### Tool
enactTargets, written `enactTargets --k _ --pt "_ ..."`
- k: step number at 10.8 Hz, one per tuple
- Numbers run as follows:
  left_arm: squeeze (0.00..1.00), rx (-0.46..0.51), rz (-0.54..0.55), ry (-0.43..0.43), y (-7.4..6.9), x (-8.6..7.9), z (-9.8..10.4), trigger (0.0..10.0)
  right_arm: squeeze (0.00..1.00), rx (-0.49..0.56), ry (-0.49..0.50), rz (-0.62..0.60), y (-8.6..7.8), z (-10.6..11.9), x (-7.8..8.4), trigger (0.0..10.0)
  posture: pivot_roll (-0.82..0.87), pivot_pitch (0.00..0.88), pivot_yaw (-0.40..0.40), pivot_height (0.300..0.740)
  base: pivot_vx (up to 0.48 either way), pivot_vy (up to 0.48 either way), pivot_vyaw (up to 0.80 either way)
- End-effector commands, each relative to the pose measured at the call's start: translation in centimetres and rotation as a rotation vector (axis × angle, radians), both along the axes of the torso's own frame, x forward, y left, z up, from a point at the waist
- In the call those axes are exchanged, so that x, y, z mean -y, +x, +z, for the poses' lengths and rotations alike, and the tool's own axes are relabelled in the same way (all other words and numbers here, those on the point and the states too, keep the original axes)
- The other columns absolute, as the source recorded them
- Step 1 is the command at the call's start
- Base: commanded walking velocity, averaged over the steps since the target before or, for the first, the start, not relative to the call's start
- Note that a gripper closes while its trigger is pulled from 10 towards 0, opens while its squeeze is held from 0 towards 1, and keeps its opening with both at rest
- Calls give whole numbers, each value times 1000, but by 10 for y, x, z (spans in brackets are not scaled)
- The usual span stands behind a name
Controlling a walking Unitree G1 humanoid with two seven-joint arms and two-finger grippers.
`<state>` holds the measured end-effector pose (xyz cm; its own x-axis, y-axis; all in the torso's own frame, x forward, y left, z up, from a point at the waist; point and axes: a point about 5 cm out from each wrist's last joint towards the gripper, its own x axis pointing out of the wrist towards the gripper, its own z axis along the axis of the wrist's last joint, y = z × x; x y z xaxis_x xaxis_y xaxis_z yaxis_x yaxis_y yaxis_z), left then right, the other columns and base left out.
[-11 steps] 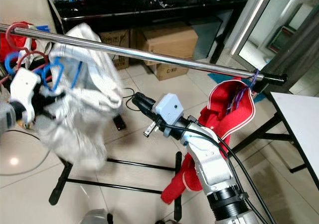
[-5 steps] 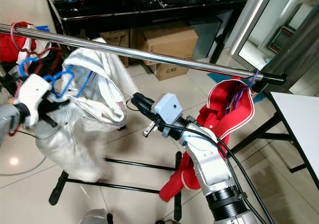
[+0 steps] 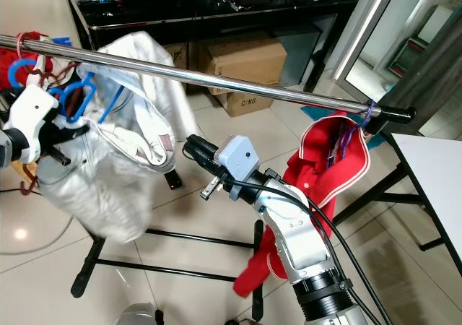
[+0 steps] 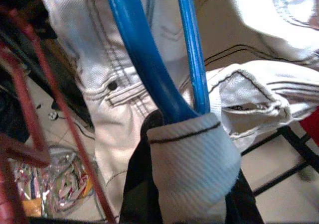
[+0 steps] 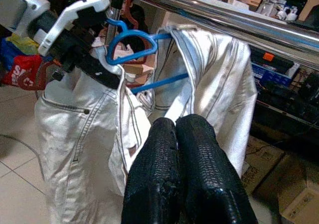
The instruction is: Hang hanger
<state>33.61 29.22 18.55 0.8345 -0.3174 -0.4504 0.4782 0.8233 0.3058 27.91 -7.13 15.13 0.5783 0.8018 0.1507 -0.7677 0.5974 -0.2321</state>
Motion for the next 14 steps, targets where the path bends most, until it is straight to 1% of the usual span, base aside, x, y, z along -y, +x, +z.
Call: enactTargets --k 1,3,4,5,7,8,10,12,14 --pt "0 90 -42 22 8 2 28 10000 0 9 -8 -6 3 3 2 10000 307 13 -80 740 0 0 0" --pt "0 69 -32 57 13 -6 31 10000 0 12 -8 -3 4 5 2 10000 307 13 -80 740 0 0 0" --pt "0 72 -62 76 15 -5 37 10000 0 15 -8 -3 4 6 2 10000 307 13 -80 740 0 0 0" --pt "0 72 -75 83 16 -5 40 10000 0 15 -8 -4 4 6 3 10000 307 13 -80 740 0 0 0" --pt "0 56 -105 129 20 -6 45 10000 0 2 7 -16 6 5 2 10000 305 15 -81 740 0 0 0" --pt "0 50 -96 139 22 -9 48 10000 0 3 8 -16 7 5 2 10000 311 15 -80 740 0 0 0" --pt "0 66 -49 112 28 -14 56 10000 0 0 20 -19 8 6 0 10000 311 17 -77 740 0 0 0" --pt "0 66 -17 129 30 -18 56 10000 0 -3 22 -21 6 6 1 10000 304 20 -75 740 0 0 0" --pt "0 78 7 138 34 -18 59 10000 0 -20 33 -34 6 4 2 10000 295 28 -73 740 0 0 0"
